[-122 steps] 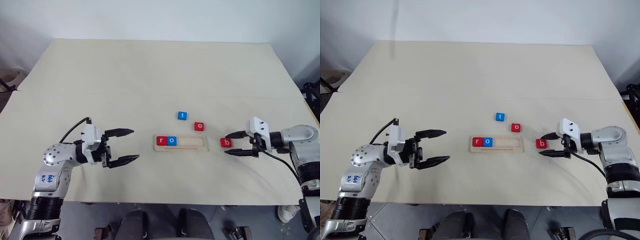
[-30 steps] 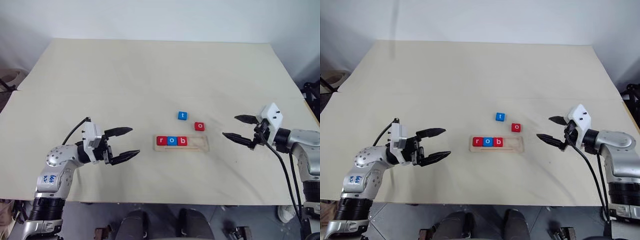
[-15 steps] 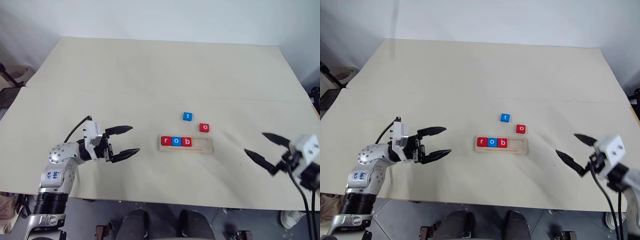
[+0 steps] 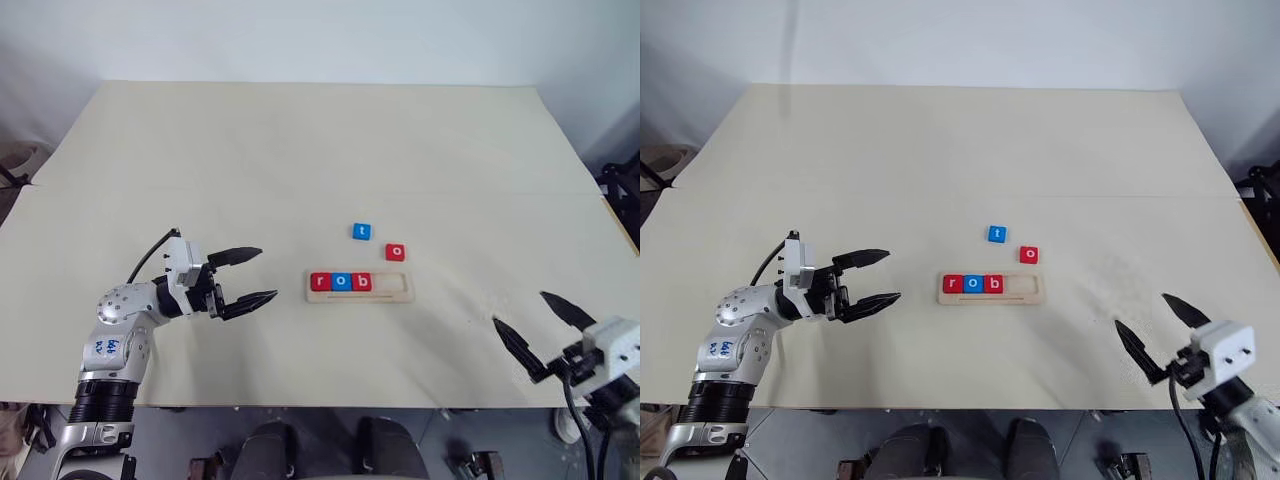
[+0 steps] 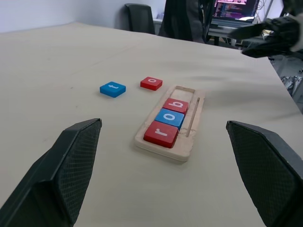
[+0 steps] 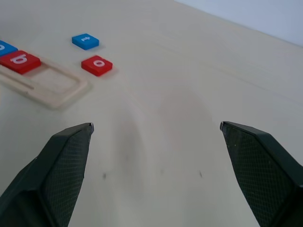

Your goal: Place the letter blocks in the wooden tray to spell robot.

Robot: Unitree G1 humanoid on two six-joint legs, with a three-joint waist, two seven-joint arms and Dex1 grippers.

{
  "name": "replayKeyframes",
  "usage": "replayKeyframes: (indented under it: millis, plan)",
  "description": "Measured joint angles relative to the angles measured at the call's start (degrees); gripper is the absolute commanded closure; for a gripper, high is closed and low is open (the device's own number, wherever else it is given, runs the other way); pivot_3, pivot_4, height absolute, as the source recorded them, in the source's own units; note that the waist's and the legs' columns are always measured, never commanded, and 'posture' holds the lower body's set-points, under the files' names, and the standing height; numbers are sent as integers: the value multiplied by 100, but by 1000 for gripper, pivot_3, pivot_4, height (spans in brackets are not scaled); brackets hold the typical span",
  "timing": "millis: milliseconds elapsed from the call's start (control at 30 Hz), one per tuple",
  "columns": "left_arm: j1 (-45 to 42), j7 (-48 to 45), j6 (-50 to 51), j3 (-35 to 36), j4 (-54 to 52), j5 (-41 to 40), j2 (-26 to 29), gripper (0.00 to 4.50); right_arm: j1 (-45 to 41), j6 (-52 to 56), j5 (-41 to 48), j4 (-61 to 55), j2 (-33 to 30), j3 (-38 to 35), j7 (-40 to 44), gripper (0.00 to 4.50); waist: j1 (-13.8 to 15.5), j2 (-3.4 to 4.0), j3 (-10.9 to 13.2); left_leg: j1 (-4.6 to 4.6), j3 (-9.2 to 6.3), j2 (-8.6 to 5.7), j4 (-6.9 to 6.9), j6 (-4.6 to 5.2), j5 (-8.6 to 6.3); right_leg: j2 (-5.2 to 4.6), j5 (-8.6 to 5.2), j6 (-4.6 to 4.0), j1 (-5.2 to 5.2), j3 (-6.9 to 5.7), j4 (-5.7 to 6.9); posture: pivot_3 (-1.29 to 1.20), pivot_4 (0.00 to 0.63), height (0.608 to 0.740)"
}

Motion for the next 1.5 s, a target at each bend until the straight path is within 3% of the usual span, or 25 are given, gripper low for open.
replayKeyframes:
  millis: [200, 333, 433, 567, 1067, 1500]
  plan:
    - [51, 161, 175, 69, -246, -3, 43, 0, -1719, 1712, 101, 299, -1061, 869, -40, 13, 6, 0, 0, -8, -1, 16, 11, 3, -2, 0, 0, 0, -1, -3, -1, 0, 150, 740]
    - [214, 260, 189, 118, -486, -2, 58, 0, -3037, 2338, -6, 1028, -1282, 1430, -53, 13, 10, 0, 0, -12, -3, 14, 14, 4, -2, -1, 0, 0, -1, -8, -2, 0, 150, 740]
    - [301, 324, 259, 116, -543, -3, 55, 0, -3505, 2493, -231, 1399, -1300, 1969, 4, 13, 25, -1, 1, -19, -7, 7, 14, 4, -2, -1, 0, 0, -2, -16, -6, 0, 150, 740]
    - [344, 395, 293, 118, -732, -4, 55, 0, -3726, 2485, -414, 1823, -1179, 2401, 62, 13, 21, -1, 1, -24, -6, -8, 16, 5, -3, -3, 1, 2, -3, -15, -9, 0, 150, 740]
    - [328, 511, 190, 56, -865, 5, -22, 0, -4269, 2037, -790, 2220, -705, 2954, 181, 13, 6, -1, 1, -23, -5, -8, 18, 5, -3, -2, 1, 2, -3, -16, -7, 0, 150, 740]
    - [249, 458, 189, 47, -860, 2, -27, 0, -4287, 2182, -848, 2257, -675, 2965, 187, 13, 0, -1, 1, -23, -6, -6, 17, 4, -3, -1, 1, 2, -4, -15, -6, 0, 150, 740]
